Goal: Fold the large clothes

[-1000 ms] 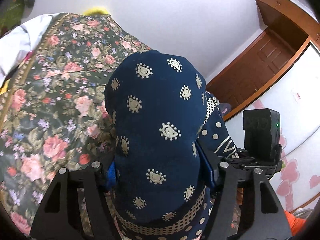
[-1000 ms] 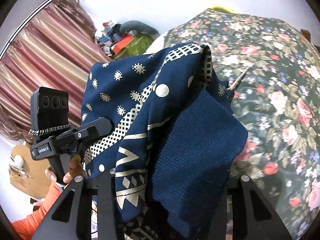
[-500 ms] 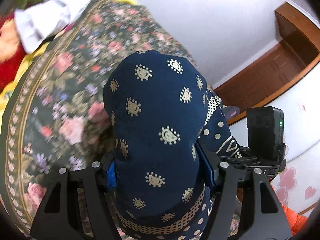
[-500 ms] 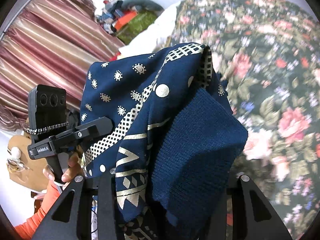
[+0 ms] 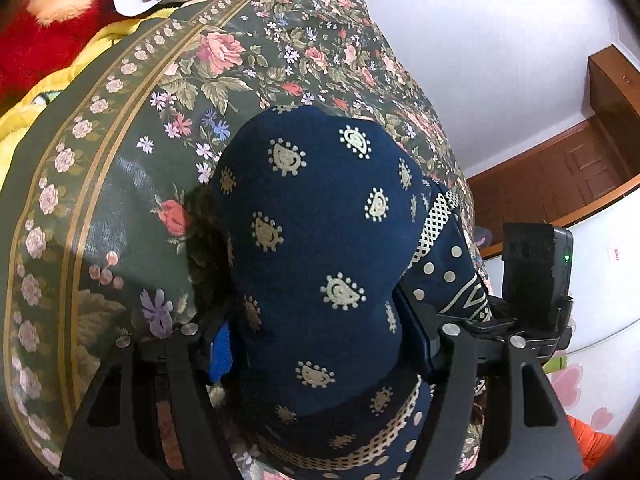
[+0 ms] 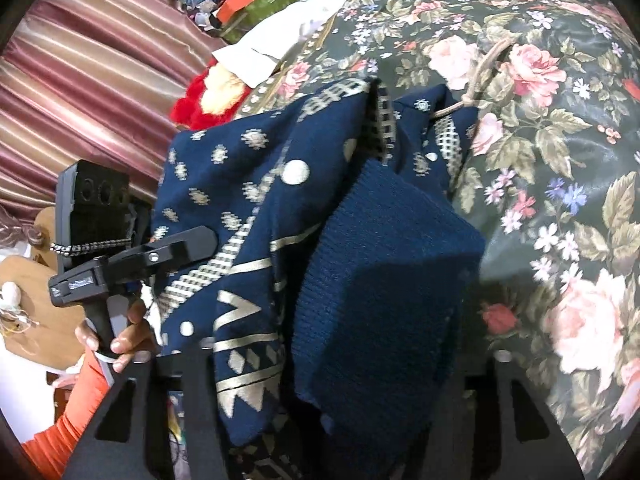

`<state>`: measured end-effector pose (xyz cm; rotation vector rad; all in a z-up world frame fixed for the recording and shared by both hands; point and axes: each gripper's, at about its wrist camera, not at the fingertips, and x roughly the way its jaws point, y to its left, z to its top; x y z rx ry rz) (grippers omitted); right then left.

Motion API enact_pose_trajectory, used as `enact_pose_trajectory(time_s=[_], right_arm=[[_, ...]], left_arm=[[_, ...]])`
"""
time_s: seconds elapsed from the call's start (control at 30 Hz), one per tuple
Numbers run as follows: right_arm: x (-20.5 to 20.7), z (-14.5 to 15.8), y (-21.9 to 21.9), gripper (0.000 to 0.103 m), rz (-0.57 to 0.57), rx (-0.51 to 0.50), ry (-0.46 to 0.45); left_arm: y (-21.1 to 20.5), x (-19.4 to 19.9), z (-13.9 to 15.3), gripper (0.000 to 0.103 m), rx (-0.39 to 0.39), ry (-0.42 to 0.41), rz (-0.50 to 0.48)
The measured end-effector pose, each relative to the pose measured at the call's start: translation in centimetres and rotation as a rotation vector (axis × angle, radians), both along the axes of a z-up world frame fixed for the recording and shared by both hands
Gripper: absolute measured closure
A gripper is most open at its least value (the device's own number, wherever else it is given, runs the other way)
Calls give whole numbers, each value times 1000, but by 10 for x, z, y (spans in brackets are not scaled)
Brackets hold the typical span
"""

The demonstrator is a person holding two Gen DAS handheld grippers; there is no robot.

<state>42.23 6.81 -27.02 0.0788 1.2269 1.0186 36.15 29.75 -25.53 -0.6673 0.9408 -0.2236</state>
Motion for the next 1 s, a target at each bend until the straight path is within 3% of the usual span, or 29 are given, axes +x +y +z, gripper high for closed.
enact_pose_trajectory(time_s=[0.07, 0.13, 0.27, 0.43, 0.63, 0.73, 0.83, 0.9, 1.0], right_arm=[[0, 1, -6, 23, -12, -29, -42], [0, 3, -12, 14, -28, -57, -76], [-5, 20, -26, 13, -44, -97, -144], [-24, 59, -49, 13, -84, -142, -329], [-62, 95, -60, 12, -66, -116, -495], [-74, 82, -44, 12, -2, -177, -505], [-77, 49, -32, 12, 60, -298, -488], [-74, 27, -33, 12, 74, -381, -475], [-69, 15, -50, 12, 100, -375, -403]], left_arm=[[-3, -3, 4, 29, 47, -9, -4], [-8, -6, 12, 29, 104, -22, -3], [-20, -20, 40, 29, 270, -70, 26], [-30, -44, 75, 29, 440, -99, 88], [-71, -77, 79, 29, 584, -131, 32], [-96, -80, 64, 29, 651, -118, -16], [-106, -80, 34, 24, 729, -22, -35], [-100, -79, 21, 12, 732, 13, -14], [-90, -85, 17, 10, 693, 35, -13]])
